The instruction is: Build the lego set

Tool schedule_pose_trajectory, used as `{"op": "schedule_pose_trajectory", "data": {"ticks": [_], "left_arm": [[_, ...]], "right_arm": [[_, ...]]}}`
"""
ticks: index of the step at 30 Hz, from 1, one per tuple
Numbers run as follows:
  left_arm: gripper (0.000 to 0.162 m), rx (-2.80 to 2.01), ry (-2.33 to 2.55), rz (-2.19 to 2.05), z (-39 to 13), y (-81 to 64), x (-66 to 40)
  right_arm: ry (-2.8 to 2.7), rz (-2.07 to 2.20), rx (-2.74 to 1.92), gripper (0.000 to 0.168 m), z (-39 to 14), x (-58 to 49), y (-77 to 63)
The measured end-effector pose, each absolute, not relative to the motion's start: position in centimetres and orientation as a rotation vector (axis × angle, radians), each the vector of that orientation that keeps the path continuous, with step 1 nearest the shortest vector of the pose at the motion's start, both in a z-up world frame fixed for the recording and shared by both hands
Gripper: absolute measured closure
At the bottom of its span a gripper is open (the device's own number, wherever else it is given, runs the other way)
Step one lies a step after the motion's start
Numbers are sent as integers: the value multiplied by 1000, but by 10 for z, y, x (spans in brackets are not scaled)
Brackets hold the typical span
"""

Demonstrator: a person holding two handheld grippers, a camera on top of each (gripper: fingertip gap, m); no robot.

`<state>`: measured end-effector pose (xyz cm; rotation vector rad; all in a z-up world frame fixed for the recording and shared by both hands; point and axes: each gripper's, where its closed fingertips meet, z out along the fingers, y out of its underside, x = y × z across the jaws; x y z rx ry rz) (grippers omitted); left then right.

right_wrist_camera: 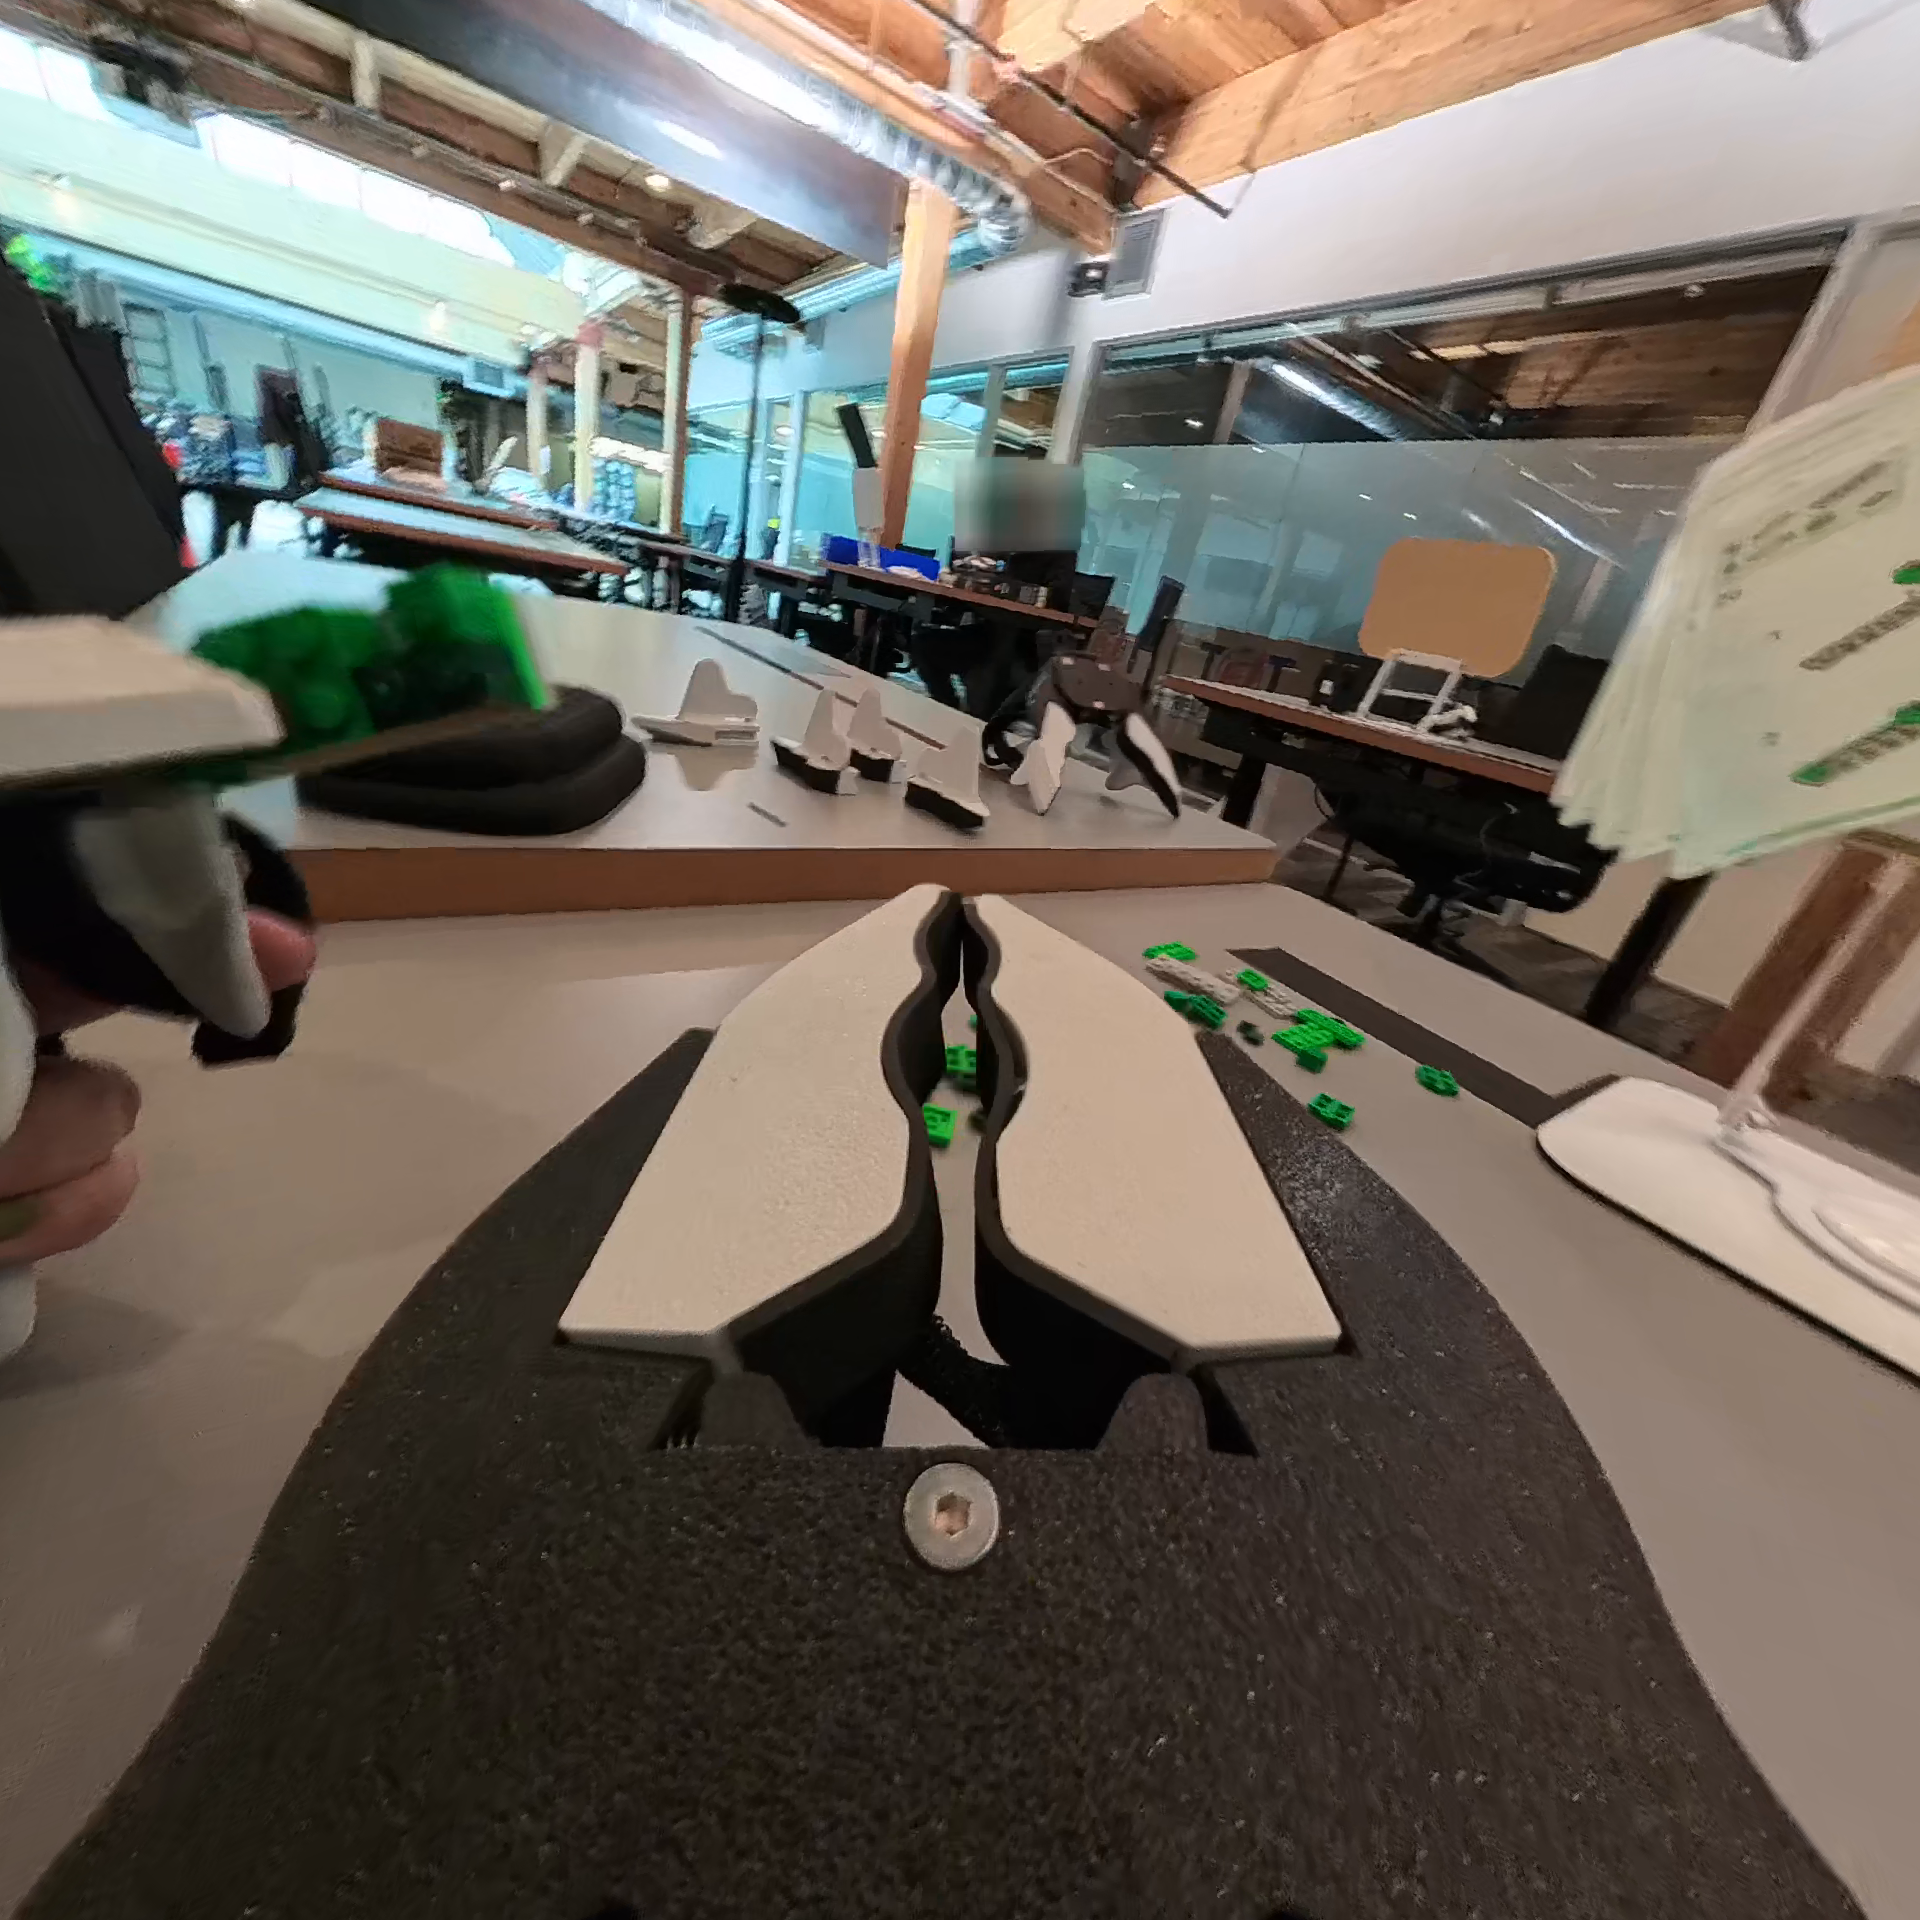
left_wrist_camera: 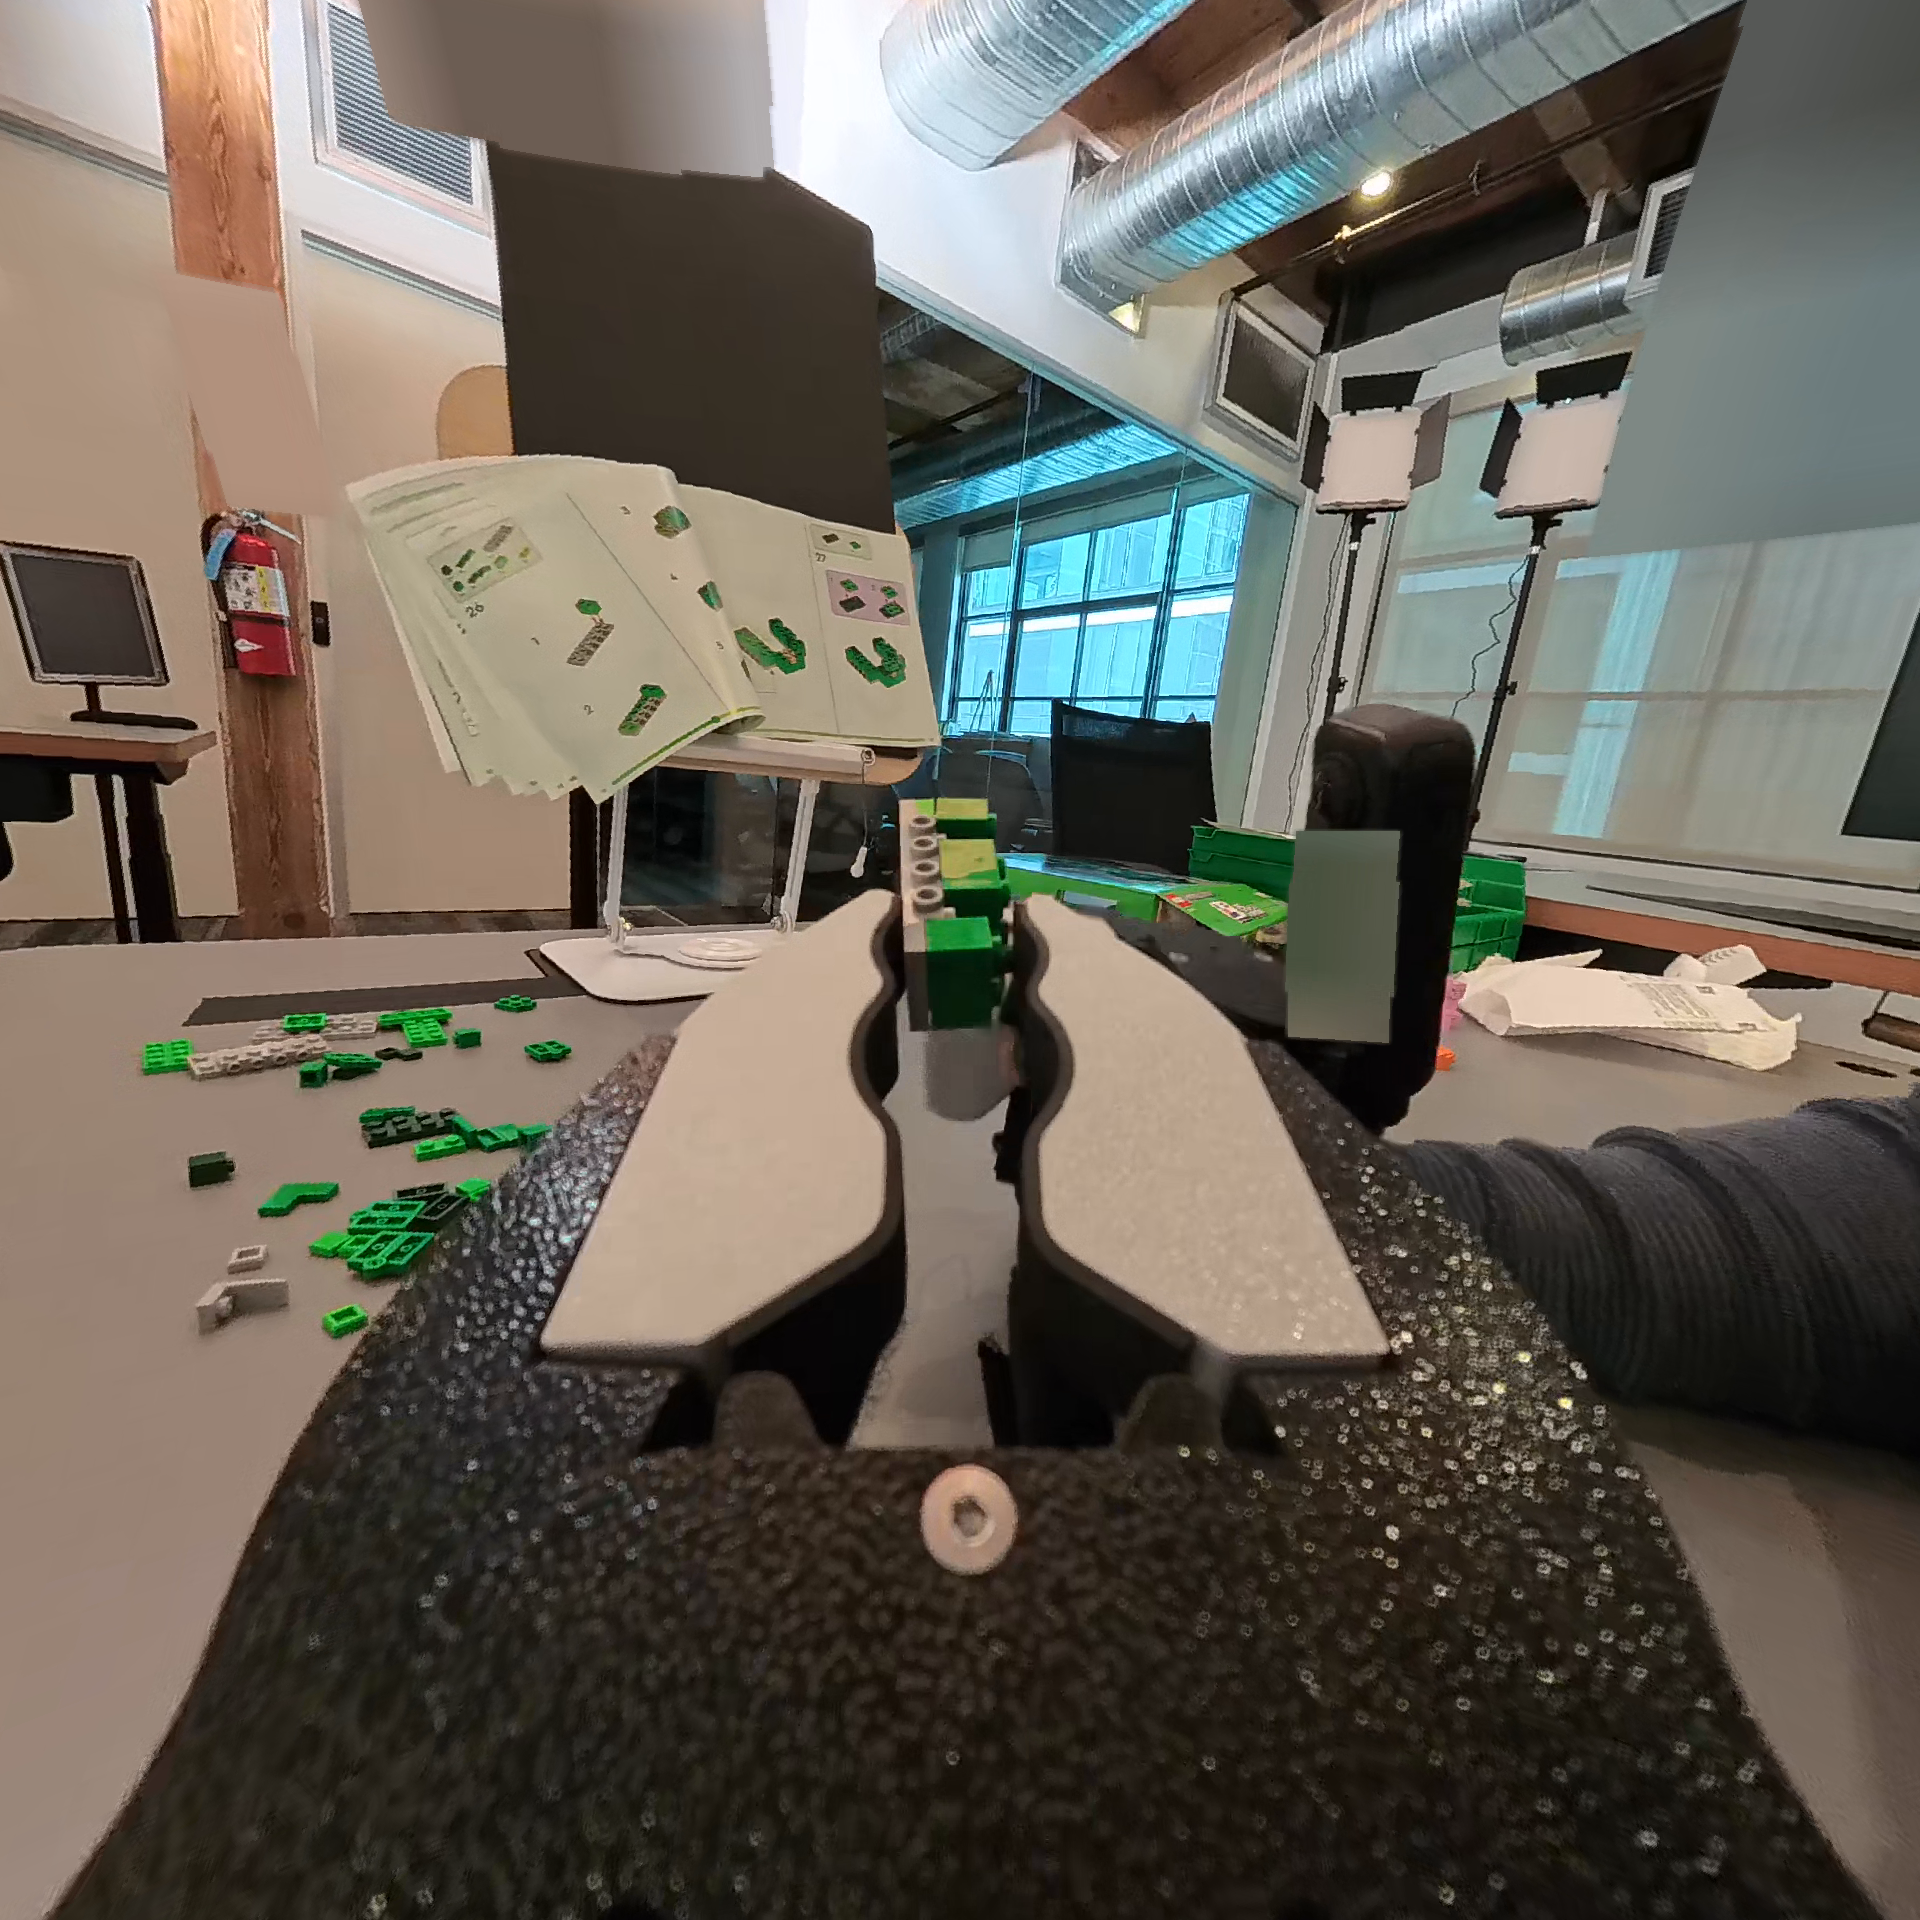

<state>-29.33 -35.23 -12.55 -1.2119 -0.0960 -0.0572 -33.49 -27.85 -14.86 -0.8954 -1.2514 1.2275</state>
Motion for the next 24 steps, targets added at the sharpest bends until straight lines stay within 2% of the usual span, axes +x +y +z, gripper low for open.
{"op": "schedule_pose_trajectory", "data": {"ticks": [4,10,15,24], "left_arm": [[143,-1216,-109,-60,-127,-354,-296],[143,-1226,-109,-64,-128,-352,-296],[143,-1236,-115,-56,-130,-351,-297],[143,-1246,-114,-69,-132,-350,-296]], "right_arm": [[-1107,1060,-891,168,-112,-343,-228],[-774,674,-1046,168,-55,-388,-51],[-637,514,-1227,168,-59,-419,38],[-693,393,-1230,168,-74,-462,47]]}}
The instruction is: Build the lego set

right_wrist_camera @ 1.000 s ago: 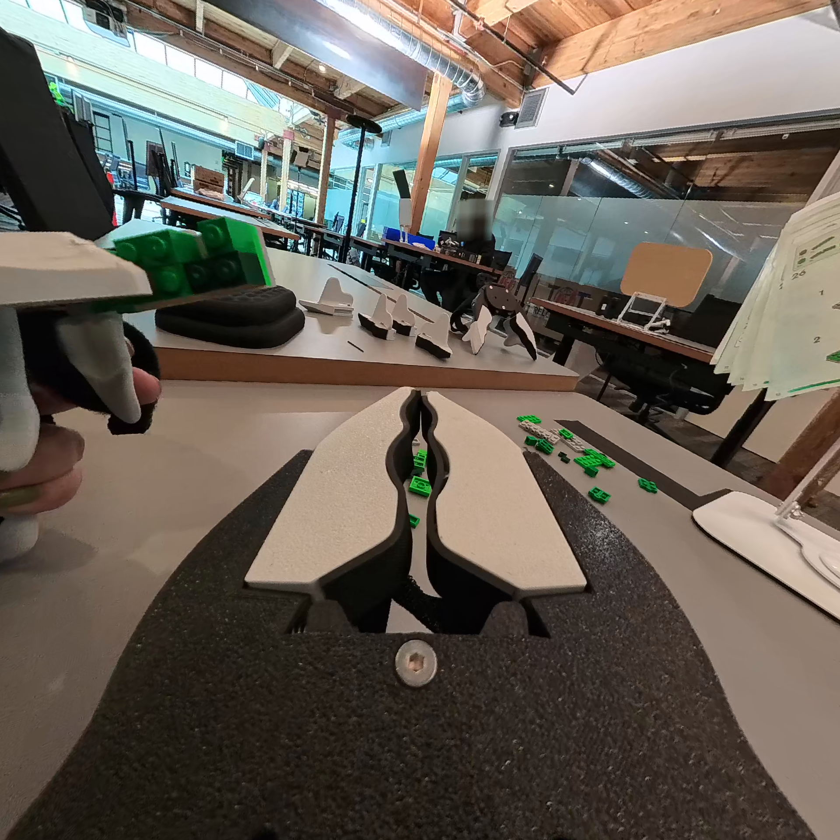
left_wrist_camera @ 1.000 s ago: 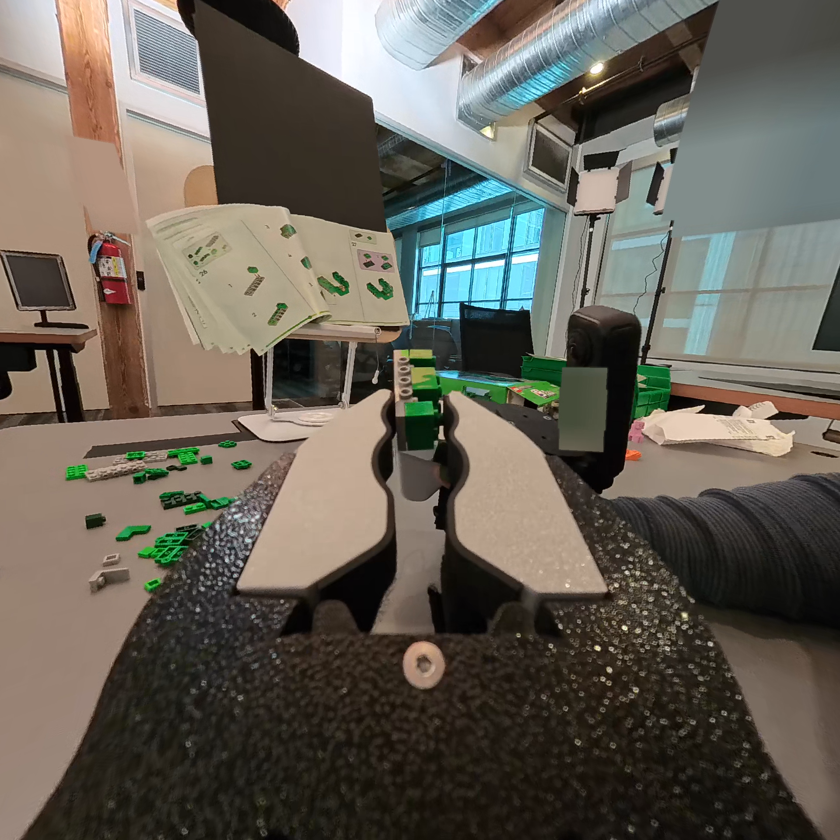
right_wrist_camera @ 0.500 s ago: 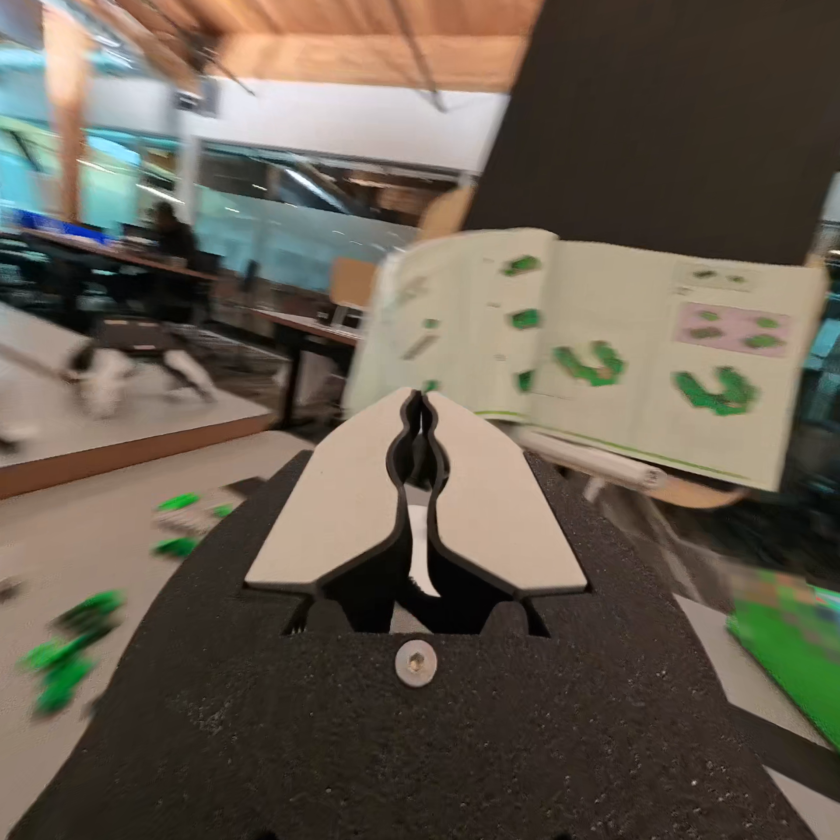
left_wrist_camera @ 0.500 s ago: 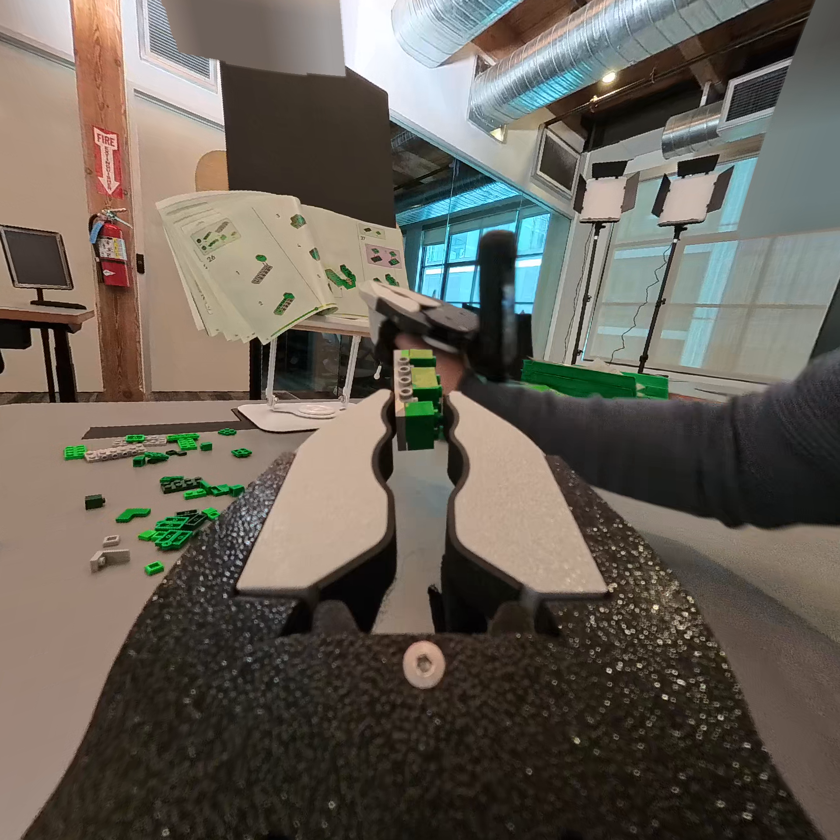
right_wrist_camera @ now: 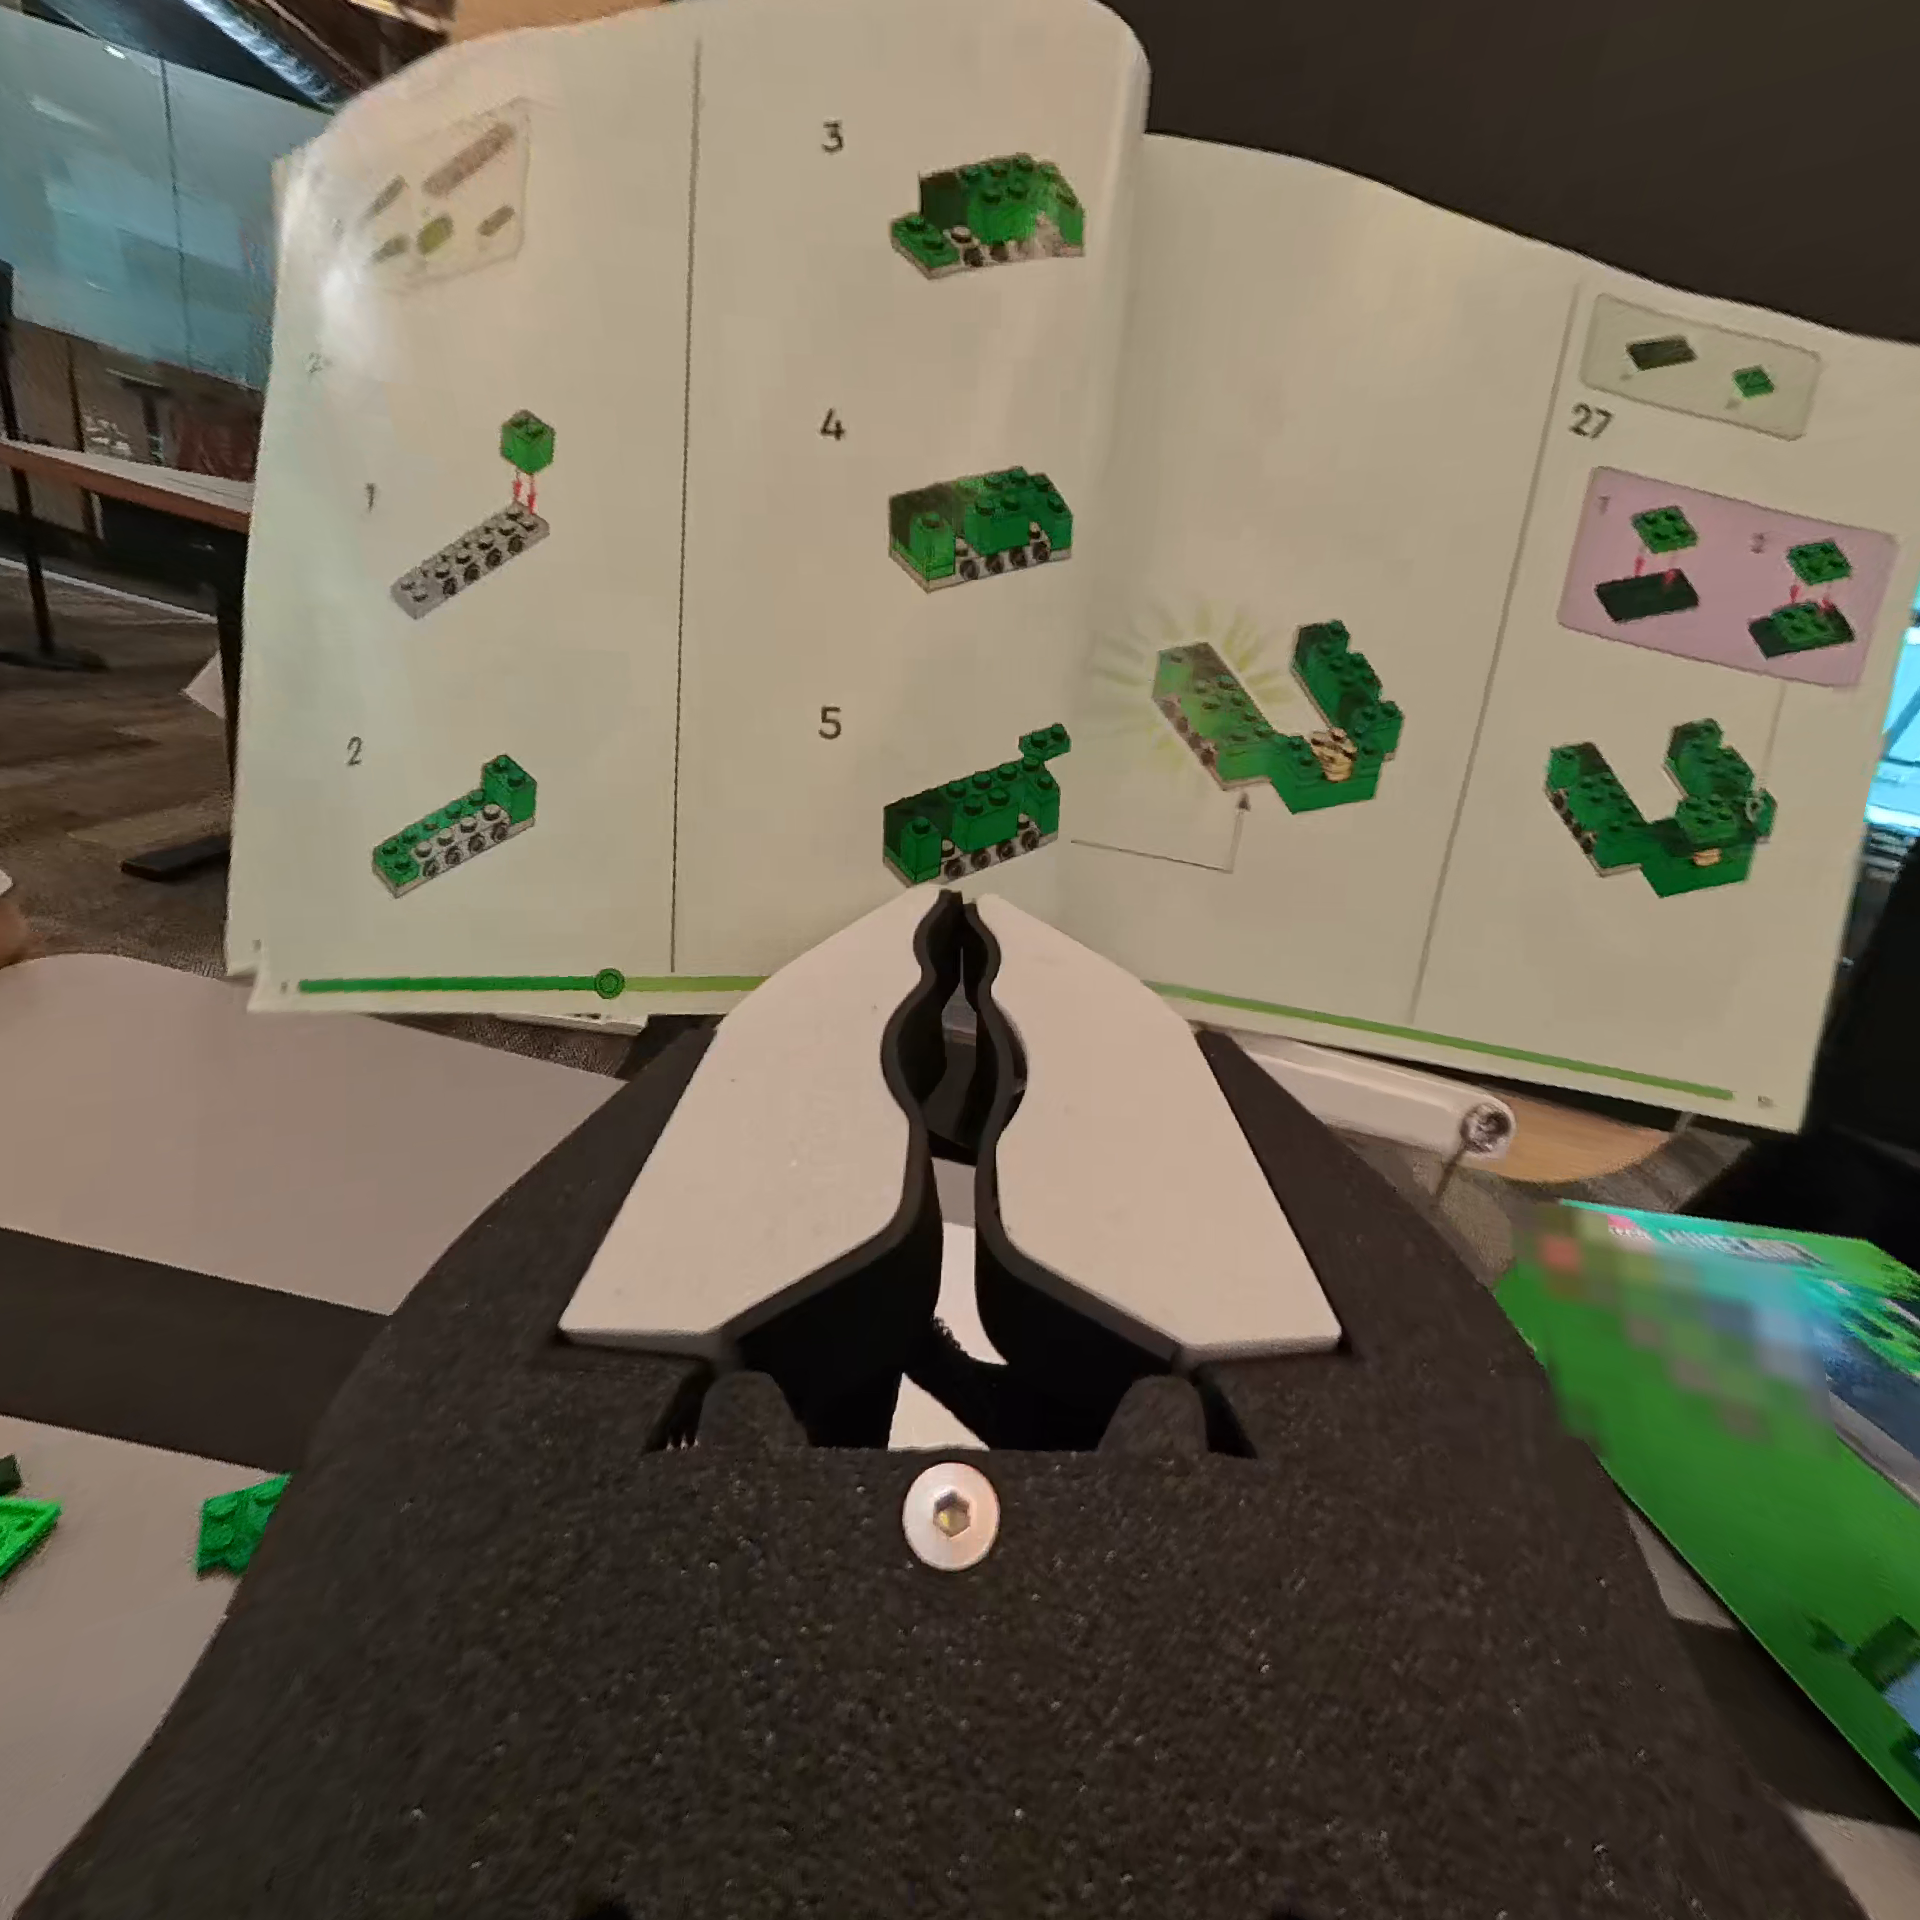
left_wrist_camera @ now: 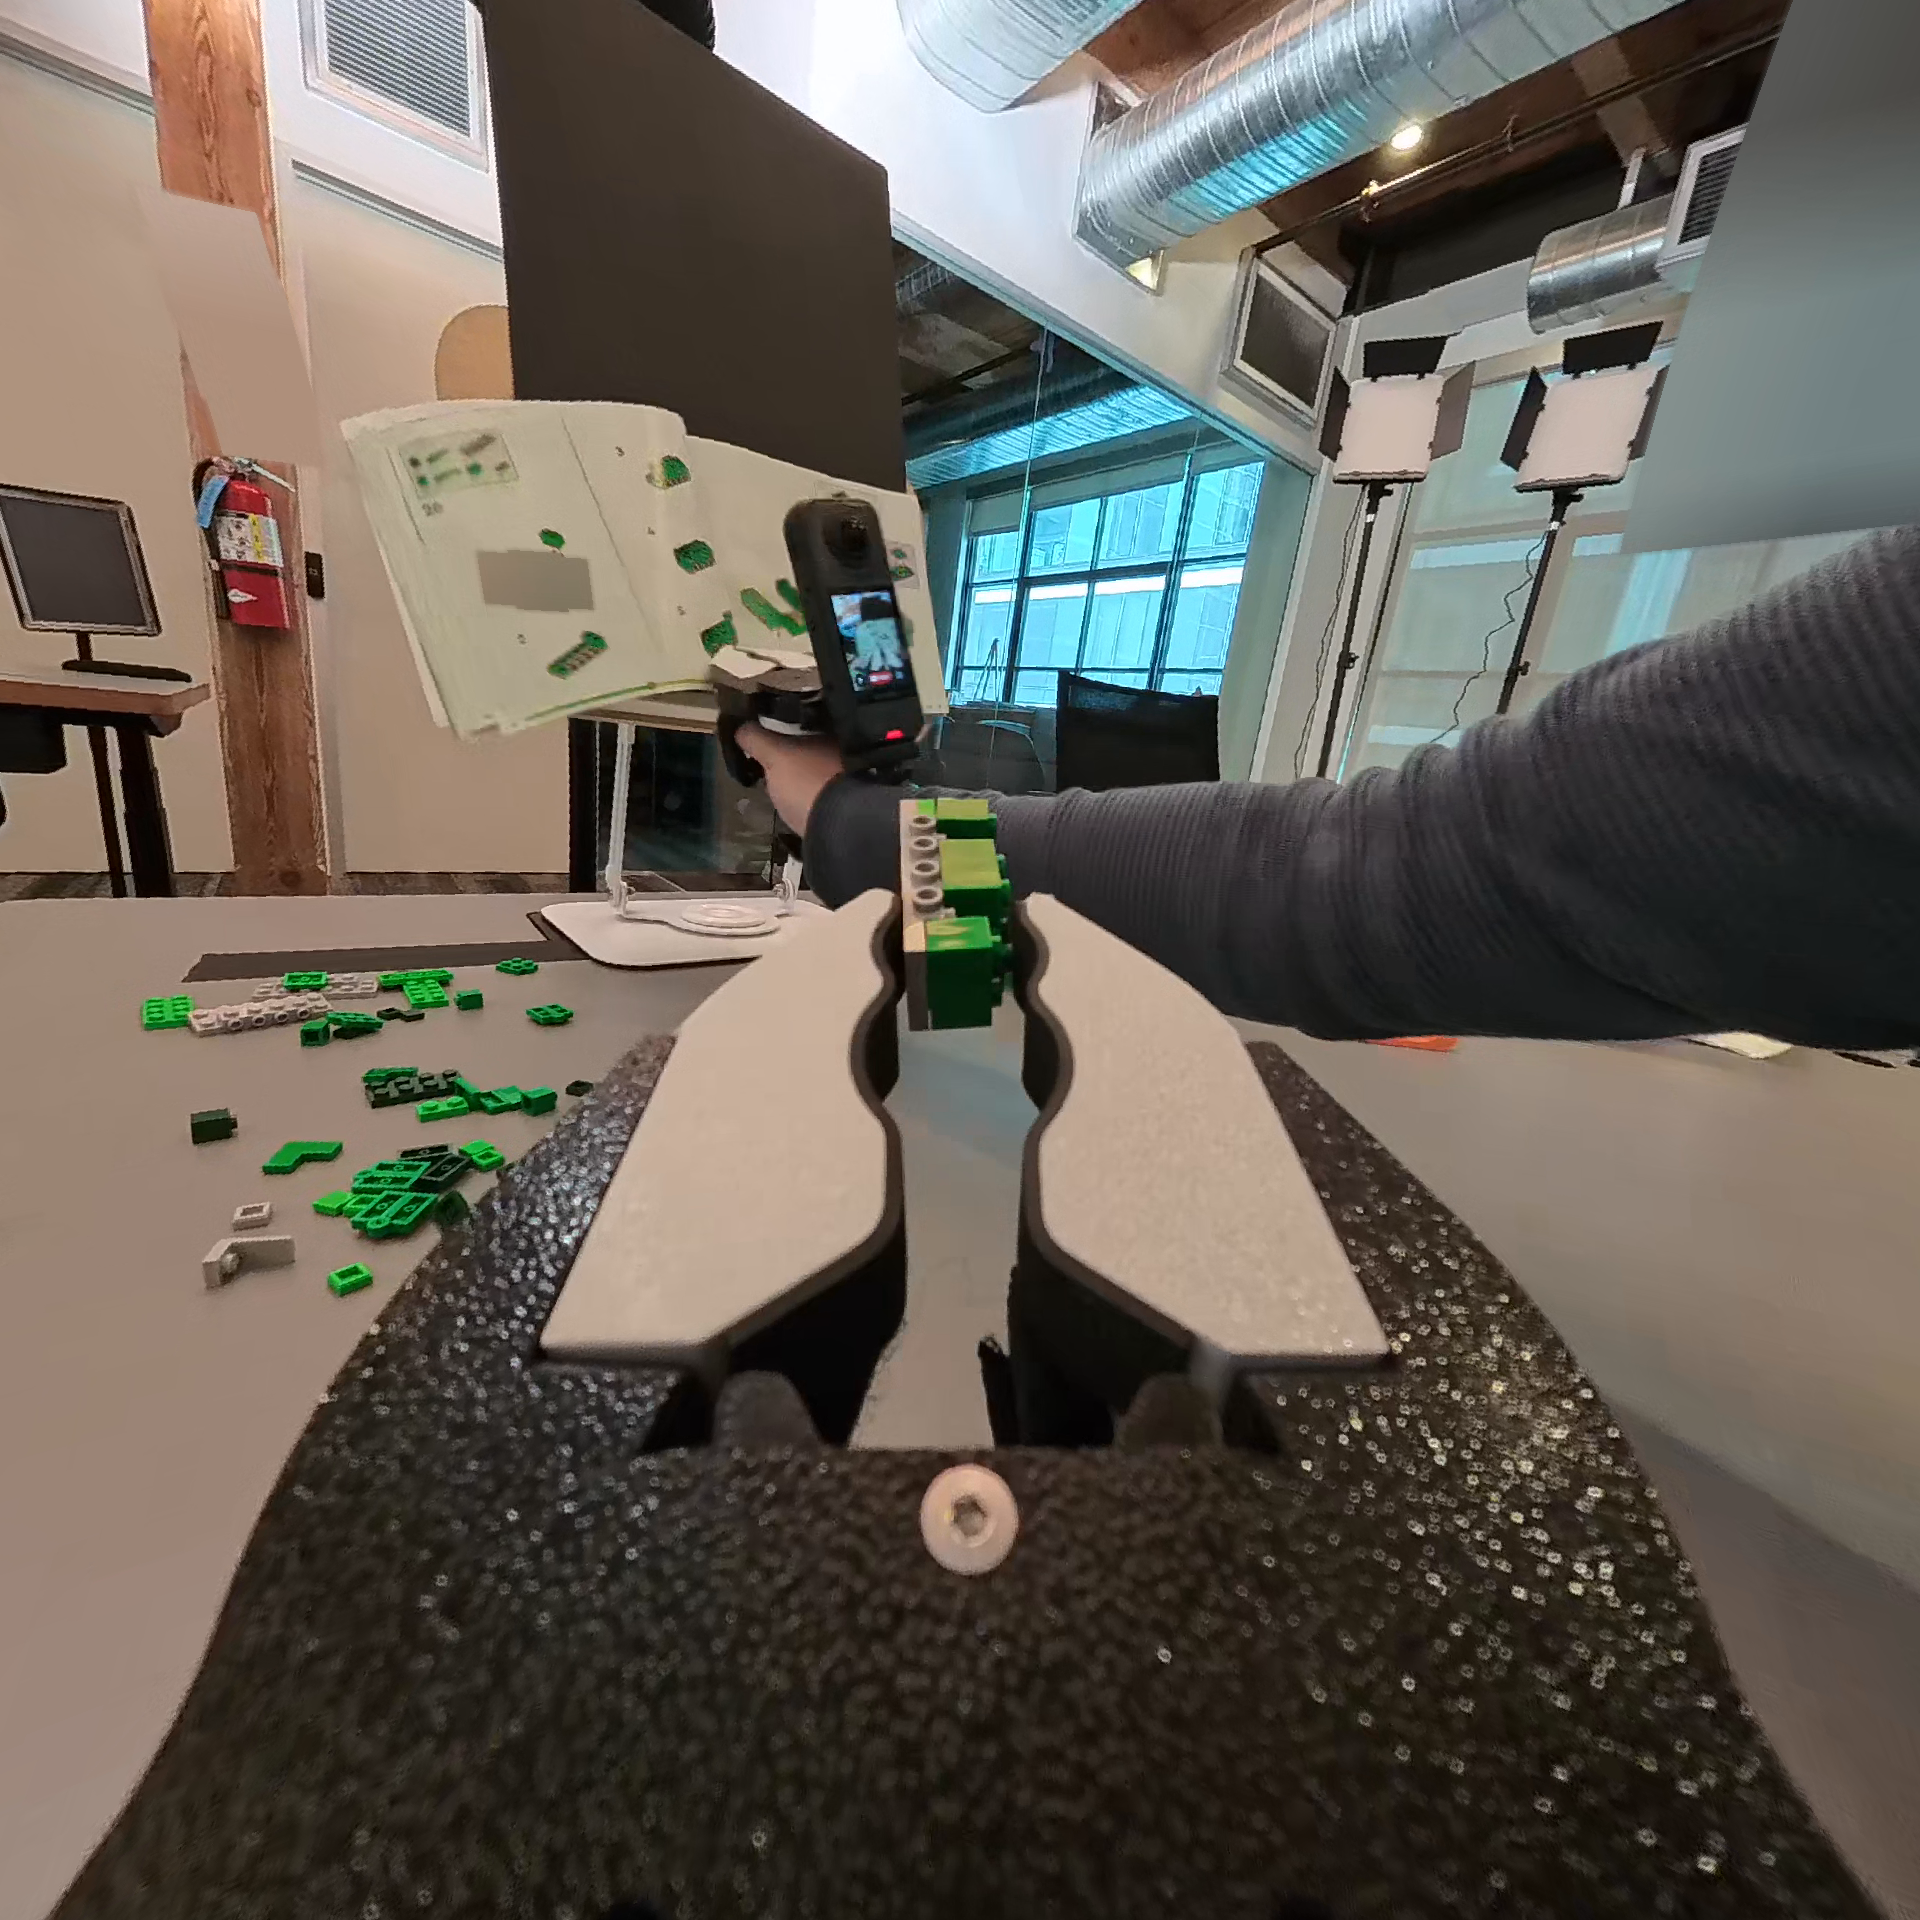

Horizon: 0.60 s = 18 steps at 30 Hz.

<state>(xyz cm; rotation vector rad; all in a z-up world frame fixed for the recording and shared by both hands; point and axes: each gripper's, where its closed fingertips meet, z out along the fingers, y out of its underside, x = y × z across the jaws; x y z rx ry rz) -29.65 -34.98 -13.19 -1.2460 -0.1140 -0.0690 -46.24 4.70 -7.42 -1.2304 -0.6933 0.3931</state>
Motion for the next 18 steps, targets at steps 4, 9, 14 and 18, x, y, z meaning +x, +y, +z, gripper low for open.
{"op": "schedule_pose_trajectory", "data": {"ticks": [4,9,14,18], "left_arm": [[143,-1245,-120,-77,-132,-350,-297],[143,-1250,-134,-83,-134,-350,-299],[143,-1268,-131,-49,-135,-349,-300],[143,-1286,-107,6,-134,-346,-298]], "right_arm": [[-716,372,-1224,168,-70,-480,42],[-737,337,-1250,168,-77,-491,41],[-760,316,-1228,168,-78,-492,41],[-793,308,-1192,167,-78,-487,36]]}}
